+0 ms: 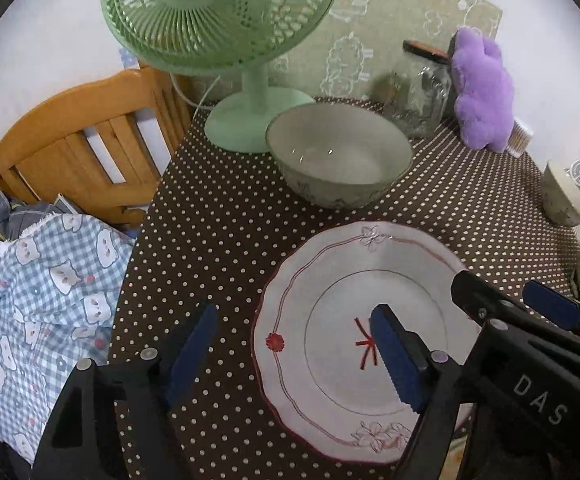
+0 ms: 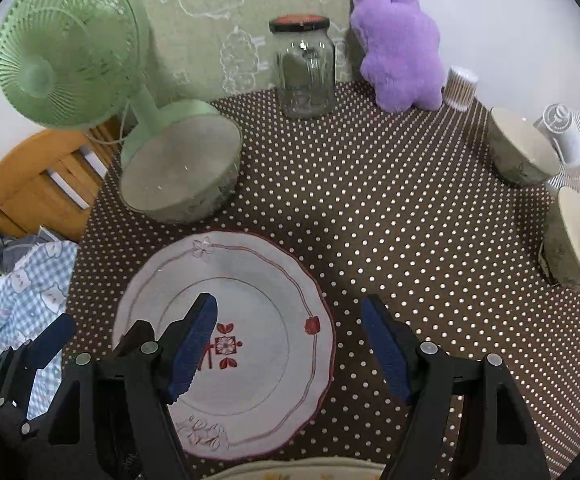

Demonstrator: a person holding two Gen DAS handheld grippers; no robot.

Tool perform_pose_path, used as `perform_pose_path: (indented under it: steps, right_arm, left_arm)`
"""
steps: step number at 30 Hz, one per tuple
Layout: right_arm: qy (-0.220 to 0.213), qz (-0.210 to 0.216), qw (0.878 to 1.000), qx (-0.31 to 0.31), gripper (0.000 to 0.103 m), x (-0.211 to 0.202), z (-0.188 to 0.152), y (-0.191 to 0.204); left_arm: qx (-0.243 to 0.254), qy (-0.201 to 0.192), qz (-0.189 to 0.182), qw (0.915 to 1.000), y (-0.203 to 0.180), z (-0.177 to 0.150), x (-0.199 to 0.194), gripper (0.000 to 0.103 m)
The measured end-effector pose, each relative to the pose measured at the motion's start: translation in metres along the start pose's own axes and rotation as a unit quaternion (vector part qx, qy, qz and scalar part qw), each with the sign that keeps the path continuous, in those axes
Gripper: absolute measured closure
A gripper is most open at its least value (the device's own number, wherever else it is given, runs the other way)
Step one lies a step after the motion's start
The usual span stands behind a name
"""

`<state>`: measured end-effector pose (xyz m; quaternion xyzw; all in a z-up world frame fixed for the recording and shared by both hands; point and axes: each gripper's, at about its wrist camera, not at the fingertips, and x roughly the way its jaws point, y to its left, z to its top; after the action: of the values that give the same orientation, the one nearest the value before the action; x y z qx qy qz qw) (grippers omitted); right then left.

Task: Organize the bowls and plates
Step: 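Grasp the rim of the red-rimmed white plate with the right gripper, then lift and carry the red-rimmed plate over the yellow-flowered plates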

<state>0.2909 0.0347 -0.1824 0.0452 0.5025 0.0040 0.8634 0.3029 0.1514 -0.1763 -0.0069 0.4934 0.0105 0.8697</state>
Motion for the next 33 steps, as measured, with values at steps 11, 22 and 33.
perform_pose_path:
  steps: [11, 22, 33]
  right_arm:
    - [0.036, -0.013, 0.999, 0.000, 0.026, 0.047, -0.005, -0.006]
    - [0.063, 0.002, 0.998, 0.011, 0.043, 0.069, -0.008, -0.007]
    - [0.047, -0.012, 0.999, 0.002, 0.043, 0.054, -0.006, -0.002]
  left_arm:
    - [-0.003, 0.031, 0.004, 0.9995, 0.001, -0.007, 0.038, 0.027]
    - [0.017, 0.040, 0.001, 0.9991, -0.005, -0.012, 0.047, 0.037]
    - [0.021, 0.033, -0.004, 0.9992, -0.007, -0.006, 0.035, 0.038]
